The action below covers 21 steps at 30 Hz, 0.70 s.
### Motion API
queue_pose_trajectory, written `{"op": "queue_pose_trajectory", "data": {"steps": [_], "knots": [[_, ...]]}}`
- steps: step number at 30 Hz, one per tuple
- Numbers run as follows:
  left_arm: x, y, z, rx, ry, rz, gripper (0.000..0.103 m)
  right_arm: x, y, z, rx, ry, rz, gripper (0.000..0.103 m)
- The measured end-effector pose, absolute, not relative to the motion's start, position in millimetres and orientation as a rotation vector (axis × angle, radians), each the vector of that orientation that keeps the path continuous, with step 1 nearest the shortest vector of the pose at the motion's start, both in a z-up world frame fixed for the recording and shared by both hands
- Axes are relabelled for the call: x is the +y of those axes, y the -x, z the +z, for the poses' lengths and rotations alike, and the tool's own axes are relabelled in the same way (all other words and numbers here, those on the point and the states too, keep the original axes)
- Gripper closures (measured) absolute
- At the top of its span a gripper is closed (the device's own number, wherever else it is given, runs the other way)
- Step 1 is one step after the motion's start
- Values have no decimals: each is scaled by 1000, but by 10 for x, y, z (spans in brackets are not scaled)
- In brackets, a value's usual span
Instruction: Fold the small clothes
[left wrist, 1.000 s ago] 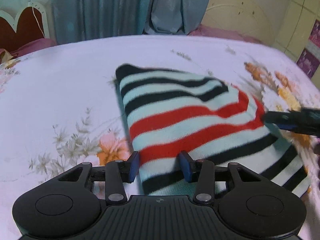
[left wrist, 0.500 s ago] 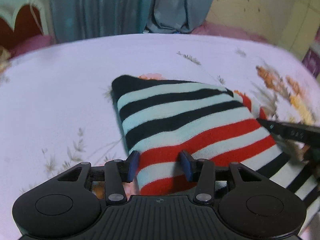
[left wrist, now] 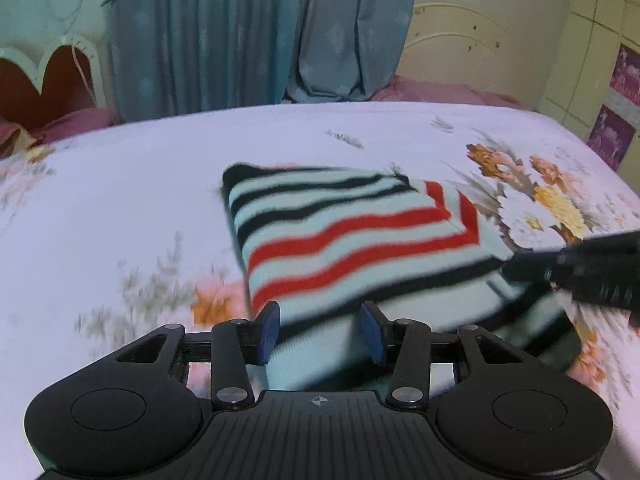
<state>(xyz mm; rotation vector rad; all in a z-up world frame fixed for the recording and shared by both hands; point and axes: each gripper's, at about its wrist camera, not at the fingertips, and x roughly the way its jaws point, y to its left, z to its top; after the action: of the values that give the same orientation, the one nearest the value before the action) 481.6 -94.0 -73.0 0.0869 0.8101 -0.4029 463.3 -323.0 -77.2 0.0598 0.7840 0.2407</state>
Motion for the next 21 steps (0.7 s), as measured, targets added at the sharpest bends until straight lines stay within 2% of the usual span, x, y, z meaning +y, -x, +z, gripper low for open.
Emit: {"op": "queue_pose_trajectory", "data": {"steps": [1,2,4,11,15,21], "knots": [[-923,-4761,-748,811,-92,-409,58,-3178,-4571,-812,802,-23,242,102],[-920,-4710,-785,823,-116,-408,58,-3139,-4546,-871,827,23,217,103],[-920,-4645,-903,850,-141,-406,58,-3139,-4533,-1019,873,81,166,103],[-980,-4552,-1019,830,-197,-377,58,-3106,-4566,-1126,843,67,129,103],[-990,-4551,-891,849,-188,-375,58,-3079,-4550,-1051,855,61,101,103],[-922,-4372,-774,829,-215,-387,58,-3053,-4295,-830,827,75,111,97]]}}
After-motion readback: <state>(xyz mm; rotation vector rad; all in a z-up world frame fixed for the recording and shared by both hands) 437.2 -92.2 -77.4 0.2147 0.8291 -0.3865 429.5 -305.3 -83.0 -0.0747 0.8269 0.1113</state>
